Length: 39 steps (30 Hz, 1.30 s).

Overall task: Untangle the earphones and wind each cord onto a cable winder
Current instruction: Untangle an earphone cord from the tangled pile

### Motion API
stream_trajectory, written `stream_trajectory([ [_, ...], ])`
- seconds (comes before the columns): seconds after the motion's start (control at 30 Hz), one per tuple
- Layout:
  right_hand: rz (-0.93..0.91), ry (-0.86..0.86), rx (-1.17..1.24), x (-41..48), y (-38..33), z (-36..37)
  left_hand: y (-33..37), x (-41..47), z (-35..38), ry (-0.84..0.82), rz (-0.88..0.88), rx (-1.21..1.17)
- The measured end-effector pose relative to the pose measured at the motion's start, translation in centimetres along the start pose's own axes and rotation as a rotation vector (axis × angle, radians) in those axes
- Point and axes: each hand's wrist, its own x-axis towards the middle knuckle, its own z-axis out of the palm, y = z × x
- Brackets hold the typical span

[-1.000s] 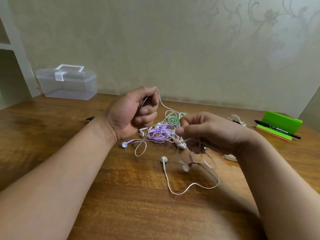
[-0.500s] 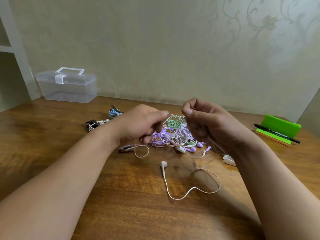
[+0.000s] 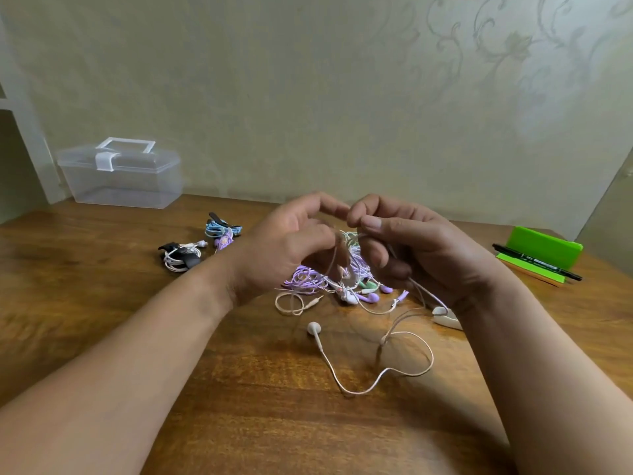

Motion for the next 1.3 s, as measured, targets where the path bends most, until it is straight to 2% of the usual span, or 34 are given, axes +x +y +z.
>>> stream_trajectory([
  [0.23,-0.007,0.036,0.029,0.2,0.0,-0.2,0.7,-0.5,-1.3,-0.037,0.021,0.177],
  [0.47,-0.020,0.080,0.041,0.4,0.3,-0.4,-0.1,-0.4,-1.0,-0.083,-0.037,0.333],
  [0.63,-0.013,0.137,0.017,0.6,0.4,-0.5,0.0,-0.3,-1.0,-0.043,-0.044,0.381],
  [0.7,0.002,0.160,-0.021,0.5,0.4,-0.5,0.1,-0.2,-1.2,-0.014,-0.028,0.314],
  [0.87,0.034,0.147,-0.290,0.7,1.0,0.1,0.3,0.0,-1.9,0.027,-0.013,-0.063],
  [0.97,0.038,0.139,-0.240,0.9,1.2,0.6,0.4,0.1,-1.9,0.083,-0.031,-0.112],
  [1.03,0.006,0.124,-0.088,0.8,0.8,0.5,0.3,0.2,-2.3,0.150,-0.088,0.103],
  [1.1,-0.017,0.097,0.078,0.7,0.4,0.2,0.0,0.2,-2.9,0.135,-0.163,0.575],
  [1.17,0.002,0.085,0.186,0.6,0.0,-0.3,-0.5,0.3,-3.0,0.086,-0.212,0.868],
  [1.23,0.014,0.075,0.208,0.5,-0.1,-0.4,-0.7,0.3,-2.8,0.126,-0.146,0.936],
  [1.3,0.020,0.082,0.202,0.6,-0.1,-0.3,-0.5,0.4,-2.4,0.178,-0.039,0.840],
])
